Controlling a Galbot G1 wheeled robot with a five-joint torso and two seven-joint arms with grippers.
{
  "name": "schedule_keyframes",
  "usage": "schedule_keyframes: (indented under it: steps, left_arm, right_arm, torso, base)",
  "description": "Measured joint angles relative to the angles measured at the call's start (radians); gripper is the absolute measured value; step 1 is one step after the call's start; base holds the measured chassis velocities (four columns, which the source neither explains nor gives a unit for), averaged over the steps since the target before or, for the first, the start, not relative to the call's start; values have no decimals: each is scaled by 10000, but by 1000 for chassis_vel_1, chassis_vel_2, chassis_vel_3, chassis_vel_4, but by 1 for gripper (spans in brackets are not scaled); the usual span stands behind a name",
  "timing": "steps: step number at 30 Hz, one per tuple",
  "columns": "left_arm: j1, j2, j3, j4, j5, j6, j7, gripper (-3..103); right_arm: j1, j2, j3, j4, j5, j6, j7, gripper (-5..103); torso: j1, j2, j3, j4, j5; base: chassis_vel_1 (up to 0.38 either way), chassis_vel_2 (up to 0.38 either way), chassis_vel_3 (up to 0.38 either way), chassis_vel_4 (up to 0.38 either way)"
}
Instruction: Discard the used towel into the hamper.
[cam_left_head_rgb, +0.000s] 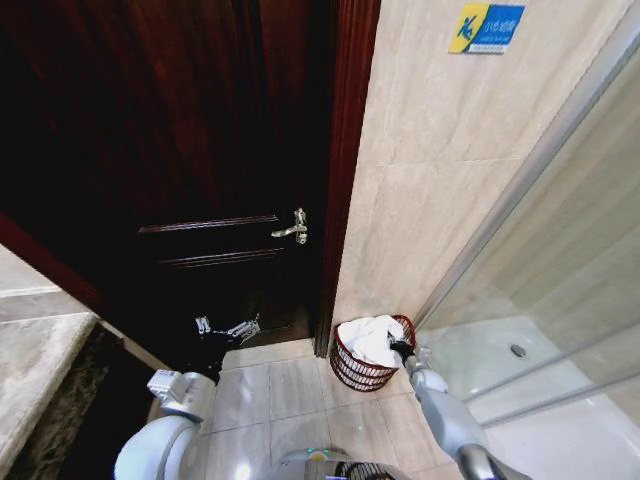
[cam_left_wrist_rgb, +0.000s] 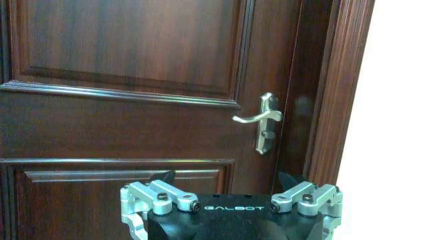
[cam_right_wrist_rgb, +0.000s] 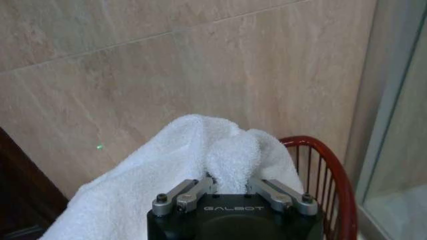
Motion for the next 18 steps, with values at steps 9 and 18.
schedule_keyframes:
  steps: [9,18]
  left_arm:
    - [0,-1,0,0,0,0,1,100]
    - [0,0,0,0,0,0,0,100]
  right_arm:
    - [-299,11,174,229,-414,219,57,10]
    - [-615,93,251,512,-680,203,46,10]
  torso:
    - [0,0,0,1,2]
    - [-4,1,-1,1,2]
  base:
    - [0,0,0,0]
    - [-22,26,24,-20]
